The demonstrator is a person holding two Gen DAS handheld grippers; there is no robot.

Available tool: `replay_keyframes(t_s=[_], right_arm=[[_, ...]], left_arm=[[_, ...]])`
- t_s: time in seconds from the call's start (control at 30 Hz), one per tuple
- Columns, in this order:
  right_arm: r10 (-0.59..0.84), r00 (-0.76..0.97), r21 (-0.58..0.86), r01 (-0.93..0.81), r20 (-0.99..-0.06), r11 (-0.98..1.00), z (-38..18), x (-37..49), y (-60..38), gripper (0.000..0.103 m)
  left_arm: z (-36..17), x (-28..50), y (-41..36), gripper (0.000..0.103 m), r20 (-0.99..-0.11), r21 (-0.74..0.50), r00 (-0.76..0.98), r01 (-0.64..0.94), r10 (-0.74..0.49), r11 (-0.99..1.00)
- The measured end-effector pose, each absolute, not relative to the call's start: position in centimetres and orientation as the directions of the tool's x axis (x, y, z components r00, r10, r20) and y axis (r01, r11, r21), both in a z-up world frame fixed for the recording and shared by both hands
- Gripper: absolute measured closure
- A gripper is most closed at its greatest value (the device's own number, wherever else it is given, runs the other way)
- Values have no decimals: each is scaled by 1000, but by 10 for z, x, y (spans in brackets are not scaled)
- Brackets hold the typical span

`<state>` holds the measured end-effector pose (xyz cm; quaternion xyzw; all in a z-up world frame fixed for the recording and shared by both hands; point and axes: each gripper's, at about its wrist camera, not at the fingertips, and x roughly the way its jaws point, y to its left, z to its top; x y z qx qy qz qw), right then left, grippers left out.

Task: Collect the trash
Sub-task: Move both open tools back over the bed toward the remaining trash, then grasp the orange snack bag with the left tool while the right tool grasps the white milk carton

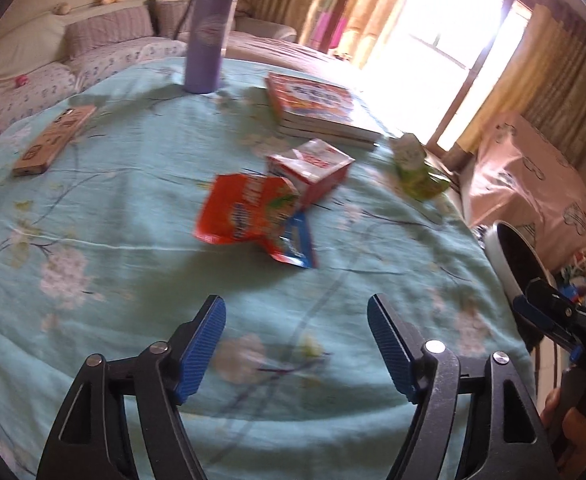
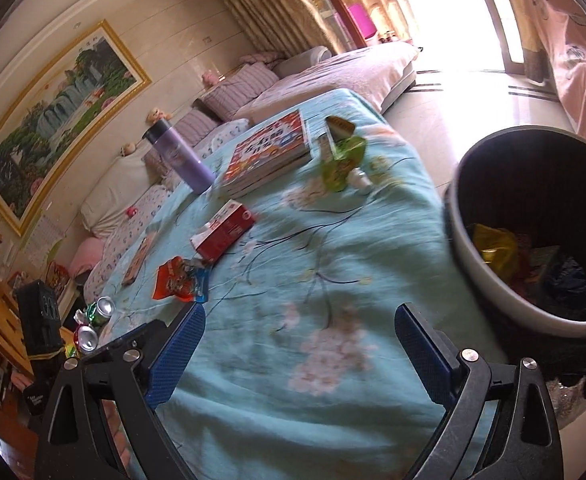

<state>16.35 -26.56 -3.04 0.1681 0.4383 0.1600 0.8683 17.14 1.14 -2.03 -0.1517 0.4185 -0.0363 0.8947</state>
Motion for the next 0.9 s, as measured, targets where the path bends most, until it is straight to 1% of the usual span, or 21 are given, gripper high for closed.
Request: replay_keyframes(t_s=[0.17, 0.4, 0.47, 0.53, 0.6, 0.7, 0.9], right_arm=[[435, 542, 427, -150, -719, 892, -38, 177, -242, 6], [441, 517, 429, -151, -733, 891, -50, 198, -223, 6], [445, 511, 436, -147, -735, 888, -52, 204, -220, 6], [450, 508, 443, -144, -735, 885, -53, 210, -217, 6], [457, 504, 450, -145, -733, 881, -55, 218, -210, 6], [471, 496, 460, -154, -729, 874, -58, 229, -194, 6], [502, 477, 481, -177, -721, 859, -67, 256, -153, 6]], left_arm=[[-23, 190, 27, 25, -749, -290, 645, -114, -151, 950], [-42, 240, 19, 25, -779, -253, 612, -105, -138, 962], [-45, 249, 19, 30, -773, -247, 618, -90, -141, 965], [-47, 254, 18, 65, -768, -244, 621, -58, -156, 968], [-51, 256, 24, 76, -763, -274, 617, -39, -192, 961], [-53, 248, 35, 78, -749, -284, 631, -33, -201, 958], [-49, 219, 64, 80, -721, -356, 653, -59, -234, 933]])
